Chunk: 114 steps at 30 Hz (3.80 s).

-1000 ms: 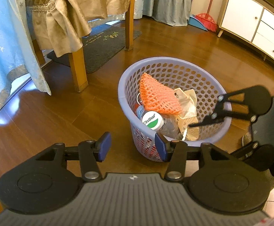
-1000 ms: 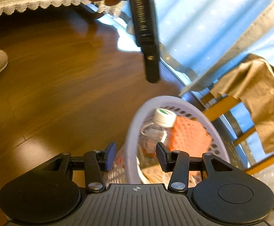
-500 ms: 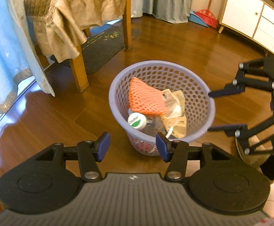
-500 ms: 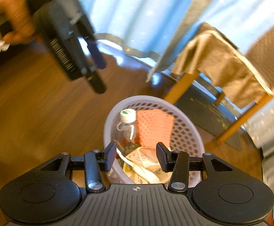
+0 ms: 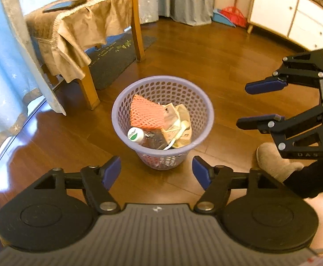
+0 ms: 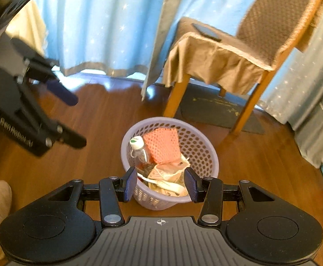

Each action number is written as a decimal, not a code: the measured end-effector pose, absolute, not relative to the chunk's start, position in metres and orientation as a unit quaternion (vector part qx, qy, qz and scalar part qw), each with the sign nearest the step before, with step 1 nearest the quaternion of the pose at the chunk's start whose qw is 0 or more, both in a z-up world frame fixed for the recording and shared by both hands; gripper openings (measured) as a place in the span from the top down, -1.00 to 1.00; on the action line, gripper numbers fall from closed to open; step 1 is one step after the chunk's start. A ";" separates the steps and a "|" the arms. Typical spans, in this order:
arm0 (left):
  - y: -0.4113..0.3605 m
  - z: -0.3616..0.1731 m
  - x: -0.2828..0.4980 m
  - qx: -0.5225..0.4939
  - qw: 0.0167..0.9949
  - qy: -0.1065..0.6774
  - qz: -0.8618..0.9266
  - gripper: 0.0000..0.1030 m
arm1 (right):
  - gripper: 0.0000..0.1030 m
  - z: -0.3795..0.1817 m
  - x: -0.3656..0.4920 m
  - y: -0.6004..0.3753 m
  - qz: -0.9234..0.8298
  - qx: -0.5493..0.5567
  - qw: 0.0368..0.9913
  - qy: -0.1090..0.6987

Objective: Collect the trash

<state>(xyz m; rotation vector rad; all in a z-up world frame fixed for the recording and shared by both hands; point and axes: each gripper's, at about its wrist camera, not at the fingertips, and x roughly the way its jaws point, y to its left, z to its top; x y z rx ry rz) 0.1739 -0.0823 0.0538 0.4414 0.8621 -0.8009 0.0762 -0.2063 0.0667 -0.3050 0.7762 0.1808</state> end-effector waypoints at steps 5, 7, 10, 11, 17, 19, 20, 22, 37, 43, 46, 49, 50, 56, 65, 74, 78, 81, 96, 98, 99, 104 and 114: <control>-0.068 0.073 0.145 0.170 0.829 0.401 -0.350 -0.66 | 0.14 0.090 0.057 -0.204 0.062 -0.105 0.913 0.390; -0.060 0.080 0.132 0.163 0.839 0.395 -0.338 -0.74 | 0.13 0.096 0.048 -0.202 0.058 -0.095 0.912 0.395; -0.049 0.087 0.113 0.150 0.850 0.390 -0.321 -0.80 | 0.12 0.103 0.034 -0.197 0.045 -0.085 0.912 0.398; -0.045 0.088 0.108 0.148 0.854 0.387 -0.315 -0.83 | 0.12 0.105 0.030 -0.196 0.041 -0.077 0.912 0.400; -0.031 0.088 0.081 0.140 0.868 0.379 -0.289 -0.91 | 0.07 0.114 0.010 -0.190 0.020 -0.047 0.913 0.406; -0.027 0.087 0.076 0.128 0.871 0.381 -0.284 -0.94 | 0.02 0.116 0.005 -0.188 0.019 -0.042 0.913 0.404; -0.026 0.086 0.073 0.124 0.872 0.382 -0.281 -0.95 | -0.05 0.117 0.002 -0.188 0.016 -0.039 0.914 0.404; -0.024 0.086 0.068 0.116 0.873 0.384 -0.277 -0.97 | -0.19 0.120 -0.002 -0.189 0.012 -0.028 0.914 0.404; -0.018 0.088 0.039 0.081 0.885 0.381 -0.254 -0.98 | -0.38 0.130 -0.030 -0.193 0.002 0.013 0.912 0.409; -0.016 0.099 0.030 0.059 0.892 0.382 -0.236 -0.98 | -0.38 0.137 -0.038 -0.199 -0.005 0.038 0.911 0.411; -0.017 0.107 0.022 0.055 0.896 0.378 -0.228 -0.98 | -0.38 0.143 -0.040 -0.200 -0.005 0.045 0.912 0.408; -0.016 0.112 0.018 0.046 0.898 0.381 -0.215 -0.98 | -0.38 0.148 -0.044 -0.200 -0.001 0.051 0.913 0.405; -0.015 0.113 0.017 0.041 0.898 0.383 -0.211 -0.98 | -0.38 0.149 -0.046 -0.199 0.000 0.051 0.913 0.405; -0.012 0.121 0.014 0.030 0.897 0.398 -0.190 -0.98 | -0.38 0.155 -0.053 -0.198 0.001 0.052 0.911 0.409; -0.013 0.135 0.016 0.019 0.896 0.410 -0.169 -0.98 | -0.38 0.160 -0.055 -0.205 0.004 0.057 0.906 0.419; -0.020 0.146 0.018 0.025 0.894 0.416 -0.166 -0.98 | -0.38 0.168 -0.052 -0.213 0.006 0.066 0.905 0.420; -0.021 0.149 0.019 0.026 0.894 0.419 -0.159 -0.98 | -0.38 0.170 -0.051 -0.215 0.007 0.069 0.904 0.421; -0.019 0.150 0.020 0.023 0.894 0.422 -0.150 -0.98 | -0.38 0.172 -0.051 -0.214 0.012 0.071 0.903 0.424; -0.019 0.154 0.020 0.027 0.890 0.434 -0.136 -0.98 | -0.38 0.173 -0.048 -0.206 0.016 0.067 0.897 0.437; -0.020 0.155 0.021 0.025 0.889 0.435 -0.137 -0.98 | -0.38 0.174 -0.048 -0.206 0.014 0.066 0.898 0.436; -0.021 0.155 0.021 0.026 0.889 0.436 -0.138 -0.98 | -0.38 0.174 -0.047 -0.207 0.014 0.067 0.898 0.435; -0.024 0.155 0.023 0.028 0.888 0.437 -0.139 -0.98 | -0.38 0.175 -0.043 -0.211 0.009 0.072 0.897 0.436; -0.030 0.154 0.029 0.032 0.887 0.438 -0.139 -0.98 | -0.38 0.175 -0.035 -0.217 0.006 0.075 0.896 0.437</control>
